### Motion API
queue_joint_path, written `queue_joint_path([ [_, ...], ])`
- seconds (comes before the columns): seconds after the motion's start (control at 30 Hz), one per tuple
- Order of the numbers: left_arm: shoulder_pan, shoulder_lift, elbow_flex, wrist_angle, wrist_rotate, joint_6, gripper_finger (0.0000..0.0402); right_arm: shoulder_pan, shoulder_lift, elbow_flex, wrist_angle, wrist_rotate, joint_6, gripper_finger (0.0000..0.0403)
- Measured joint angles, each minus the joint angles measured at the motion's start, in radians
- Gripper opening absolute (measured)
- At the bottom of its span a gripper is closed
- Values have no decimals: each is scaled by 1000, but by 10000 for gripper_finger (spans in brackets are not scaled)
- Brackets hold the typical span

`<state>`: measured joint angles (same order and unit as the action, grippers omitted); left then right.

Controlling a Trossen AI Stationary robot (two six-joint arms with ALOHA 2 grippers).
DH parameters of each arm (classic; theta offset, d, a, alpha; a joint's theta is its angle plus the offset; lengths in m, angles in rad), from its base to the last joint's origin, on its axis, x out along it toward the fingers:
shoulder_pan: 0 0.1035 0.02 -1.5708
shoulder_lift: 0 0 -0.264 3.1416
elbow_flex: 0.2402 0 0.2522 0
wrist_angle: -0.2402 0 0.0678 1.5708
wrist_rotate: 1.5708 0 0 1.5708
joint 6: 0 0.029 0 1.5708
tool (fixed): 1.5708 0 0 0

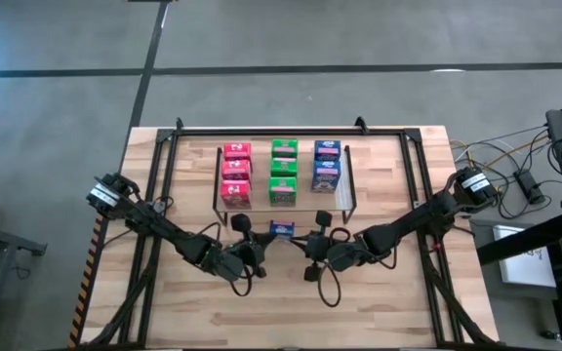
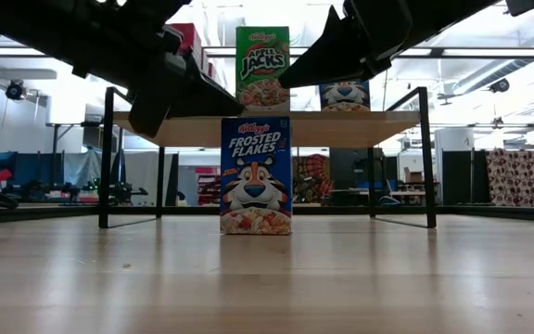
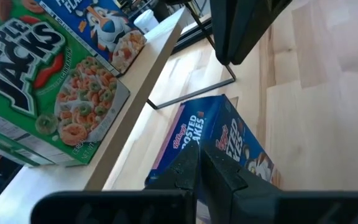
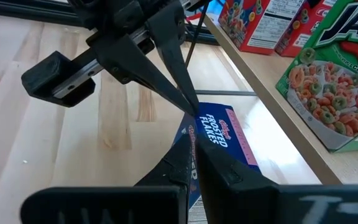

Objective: Stack cereal on shelf
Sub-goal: Put the blue cereal box on the shelf, aligned with the other blue cereal boxes

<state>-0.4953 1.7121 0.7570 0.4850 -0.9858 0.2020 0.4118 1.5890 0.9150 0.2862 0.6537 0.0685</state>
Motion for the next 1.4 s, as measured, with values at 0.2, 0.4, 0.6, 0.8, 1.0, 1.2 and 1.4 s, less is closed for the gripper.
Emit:
queue_joint_path([
  [0.2,0,0,0,-16,0,-17,0,0,0,0,0,-1,2,13],
  [0.4,-2,-2,0,-7,0,-12,0,0,0,0,0,-1,2,13],
  [0.6,10,0,6,11,-23,-3,0,0,0,0,1,-1,3,13],
  [0.8,16,16,8,4,-28,-18,0,0,0,-1,-9,-2,11,13],
  [1.0,13,25,8,3,-30,-28,0,0,1,-1,-21,-5,12,13],
  [1.2,-3,25,13,-4,-27,-28,0,0,1,3,-22,-29,12,14],
  [1.4,-8,25,16,-4,-24,-28,0,0,1,21,-21,-33,10,65],
])
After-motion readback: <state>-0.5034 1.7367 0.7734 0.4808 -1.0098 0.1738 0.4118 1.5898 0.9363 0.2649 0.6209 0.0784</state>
